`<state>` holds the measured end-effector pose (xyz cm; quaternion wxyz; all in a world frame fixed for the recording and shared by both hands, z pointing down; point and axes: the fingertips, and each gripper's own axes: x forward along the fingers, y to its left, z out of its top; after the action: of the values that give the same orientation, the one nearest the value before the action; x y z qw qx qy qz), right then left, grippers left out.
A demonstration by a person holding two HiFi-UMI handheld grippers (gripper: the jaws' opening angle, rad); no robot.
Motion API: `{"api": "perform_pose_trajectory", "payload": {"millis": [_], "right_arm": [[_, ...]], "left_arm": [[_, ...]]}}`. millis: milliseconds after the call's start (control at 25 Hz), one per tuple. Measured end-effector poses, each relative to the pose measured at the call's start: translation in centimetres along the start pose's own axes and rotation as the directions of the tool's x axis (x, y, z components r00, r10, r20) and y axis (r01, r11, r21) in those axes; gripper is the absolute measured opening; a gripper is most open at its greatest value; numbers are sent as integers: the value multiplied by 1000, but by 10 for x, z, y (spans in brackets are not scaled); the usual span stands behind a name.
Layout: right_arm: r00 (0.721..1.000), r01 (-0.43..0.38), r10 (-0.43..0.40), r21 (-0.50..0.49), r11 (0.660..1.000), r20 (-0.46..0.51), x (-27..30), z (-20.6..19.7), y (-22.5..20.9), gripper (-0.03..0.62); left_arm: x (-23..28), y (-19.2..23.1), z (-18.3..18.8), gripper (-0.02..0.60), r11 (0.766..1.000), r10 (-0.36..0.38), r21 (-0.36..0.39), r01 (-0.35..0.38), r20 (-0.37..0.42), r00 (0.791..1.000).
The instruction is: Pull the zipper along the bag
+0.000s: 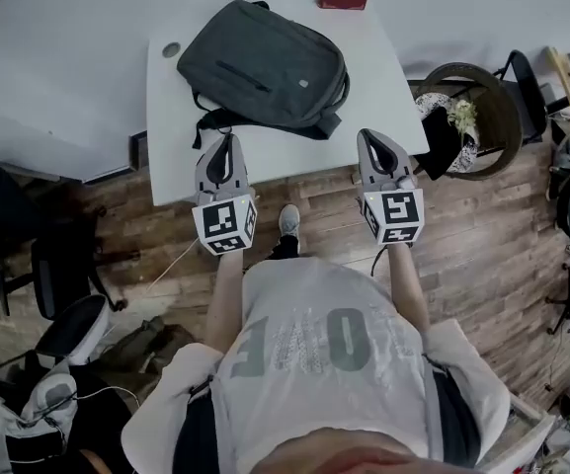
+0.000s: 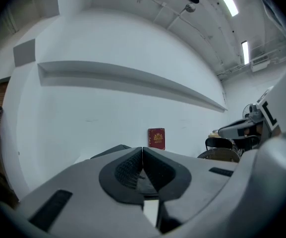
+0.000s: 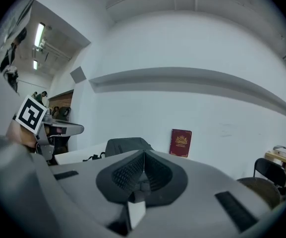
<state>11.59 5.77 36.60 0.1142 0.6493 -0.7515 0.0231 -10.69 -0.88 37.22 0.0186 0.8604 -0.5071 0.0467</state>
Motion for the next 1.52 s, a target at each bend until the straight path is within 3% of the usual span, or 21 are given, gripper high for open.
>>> {"api": "perform_pose_trajectory", "payload": {"millis": [200, 360, 520, 680, 840, 1040, 1280, 1320, 1400, 1520], "right_arm": [[999, 7, -7, 13, 1000, -37, 70, 1, -10, 28], [998, -15, 17, 35, 999, -60, 104, -3, -11, 28], [998, -29, 31, 41, 999, -49, 129, -2, -19, 28], [995, -89, 90, 33, 996, -50, 154, 2, -22, 28], [986, -159, 159, 5, 987, -52, 171, 6, -26, 28], [980, -191, 190, 1, 982, -62, 186, 1, -38, 28], [975, -208, 206, -11, 978, -80, 192, -6, -41, 28], [974, -209, 207, -10, 978, -90, 191, -10, -42, 28], [969, -219, 216, -11, 976, -116, 191, -19, -42, 28], [953, -256, 248, -23, 966, -175, 198, -39, -34, 28]], "left_arm": [[62, 23, -2, 27, 999, -33, -14, 33, -17, 999], [89, 36, -10, 27, 998, -28, -58, 25, -50, 998], [104, 37, -15, 27, 999, 0, -51, -3, -65, 998], [110, 50, -10, 28, 992, 103, -64, -106, -41, 994], [112, 66, -4, 28, 970, 228, -87, -229, -14, 973], [119, 64, -3, 28, 961, 271, -60, -272, -17, 962], [121, 76, -32, 31, 936, 335, -82, -342, -88, 938], [122, 76, -39, 41, 938, 329, -87, -337, -96, 940], [124, 74, -54, 133, 945, 301, -94, -313, -117, 946], [125, 75, -80, 170, 951, 276, -94, -295, -170, 946]]}}
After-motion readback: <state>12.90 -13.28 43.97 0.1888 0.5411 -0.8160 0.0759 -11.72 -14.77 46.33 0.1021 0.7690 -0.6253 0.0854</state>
